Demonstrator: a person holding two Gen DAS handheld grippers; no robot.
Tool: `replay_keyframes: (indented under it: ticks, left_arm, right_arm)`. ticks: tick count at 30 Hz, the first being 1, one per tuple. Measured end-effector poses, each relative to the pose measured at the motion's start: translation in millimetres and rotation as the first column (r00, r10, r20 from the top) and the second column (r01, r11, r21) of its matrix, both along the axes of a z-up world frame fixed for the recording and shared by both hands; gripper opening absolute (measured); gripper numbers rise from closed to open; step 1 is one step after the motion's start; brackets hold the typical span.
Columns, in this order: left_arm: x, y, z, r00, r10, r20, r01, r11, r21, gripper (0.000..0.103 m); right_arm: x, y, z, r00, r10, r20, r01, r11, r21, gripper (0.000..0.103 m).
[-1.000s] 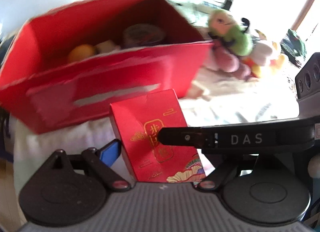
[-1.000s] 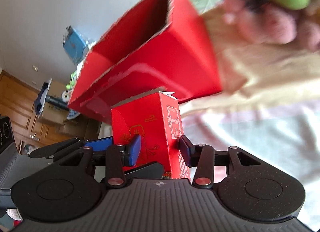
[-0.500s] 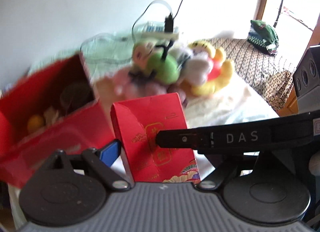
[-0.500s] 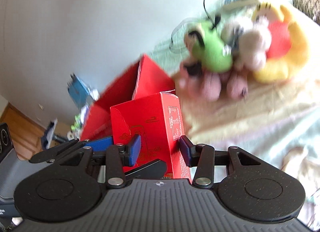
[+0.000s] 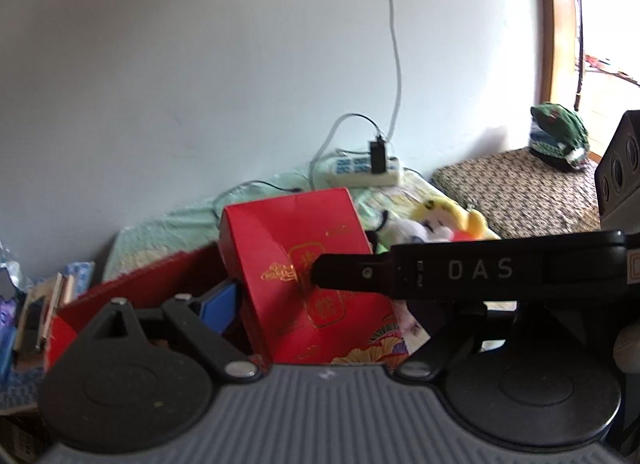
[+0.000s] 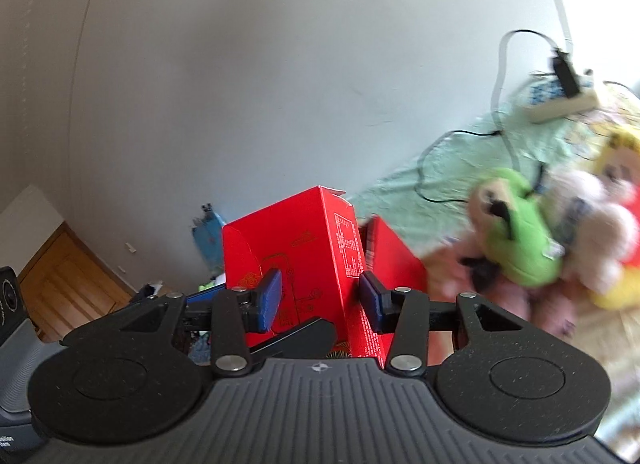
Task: Organize objects
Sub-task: 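Lift the red packaged box with the right gripper over the red box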
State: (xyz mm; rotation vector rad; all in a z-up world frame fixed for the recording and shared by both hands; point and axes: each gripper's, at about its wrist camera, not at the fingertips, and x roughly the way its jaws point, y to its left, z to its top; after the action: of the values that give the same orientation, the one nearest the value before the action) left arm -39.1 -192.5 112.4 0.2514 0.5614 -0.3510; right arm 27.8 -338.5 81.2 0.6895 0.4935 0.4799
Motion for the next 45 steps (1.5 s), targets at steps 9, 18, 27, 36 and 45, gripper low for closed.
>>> replay_keyframes:
  ticks: [9,18,27,36,45]
  left_arm:
    - [39,77,10,0.994,0.108,0.035,-0.109,0.994,0.025,0.088]
    - [86,164,-14,0.976,0.21,-0.05,-0.205,0.975,0.084,0.088]
    - [122,214,-58,0.95,0.251,-0.188,-0.242,0.968,0.068,0.088]
    - [137,230,-79,0.936,0.247,-0.25,-0.238,0.969,0.064,0.086]
    - [140,241,-87,0.918,0.263,-0.296,-0.265,0.964,0.035,0.087]
  right_arm:
    - [67,83,-3,0.992,0.115,-0.047,-0.114,0.993,0.021,0.047]
    - [119,167,-38,0.958,0.215,-0.189,-0.209,0.977,0.052,0.047]
    - [137,205,-63,0.933,0.231,-0.277,-0.239,0.971,0.005,0.046]
    - [150,219,-72,0.913,0.224,-0.341,-0.252,0.967,-0.038,0.046]
    - [155,232,-70,0.901,0.235,-0.363,-0.303,0.943,-0.141,0.048]
